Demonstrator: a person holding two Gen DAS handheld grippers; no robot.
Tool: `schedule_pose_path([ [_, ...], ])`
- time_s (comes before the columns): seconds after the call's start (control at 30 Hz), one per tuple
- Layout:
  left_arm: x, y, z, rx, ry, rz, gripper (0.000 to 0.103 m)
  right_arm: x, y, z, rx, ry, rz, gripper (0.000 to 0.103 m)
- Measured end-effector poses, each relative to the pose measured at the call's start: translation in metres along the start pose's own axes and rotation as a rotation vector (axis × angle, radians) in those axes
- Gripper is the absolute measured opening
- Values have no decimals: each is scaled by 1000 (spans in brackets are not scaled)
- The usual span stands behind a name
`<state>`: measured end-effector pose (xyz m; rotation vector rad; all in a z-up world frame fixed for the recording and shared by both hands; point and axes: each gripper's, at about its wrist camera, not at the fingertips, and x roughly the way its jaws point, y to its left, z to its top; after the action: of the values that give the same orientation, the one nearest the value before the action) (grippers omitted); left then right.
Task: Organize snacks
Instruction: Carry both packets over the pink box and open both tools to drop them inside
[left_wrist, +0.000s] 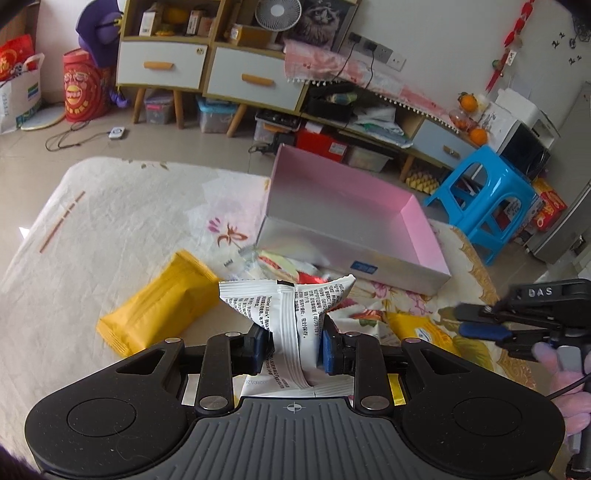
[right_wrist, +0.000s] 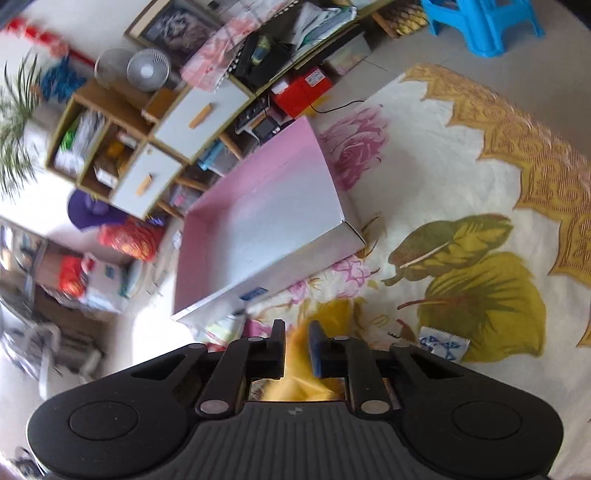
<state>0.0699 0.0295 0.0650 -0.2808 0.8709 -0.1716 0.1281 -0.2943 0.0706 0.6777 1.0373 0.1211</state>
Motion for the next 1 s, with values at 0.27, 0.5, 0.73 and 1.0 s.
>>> schedule_pose_path([
  [0.27,9,-2,-10,19,35,10,26,30,8,-12,-126,79,-89,61],
  [0.5,9,1,-15,27,44,22,26,38,22,-23,-217,82,-116,56],
  [0.73,6,2,-14,33,36,24,26,37,26,-27,-297,62,-151,29],
  [1.0,1,-4,8,54,-13,31,26,8,36,-14,-280,-2,-65,20],
])
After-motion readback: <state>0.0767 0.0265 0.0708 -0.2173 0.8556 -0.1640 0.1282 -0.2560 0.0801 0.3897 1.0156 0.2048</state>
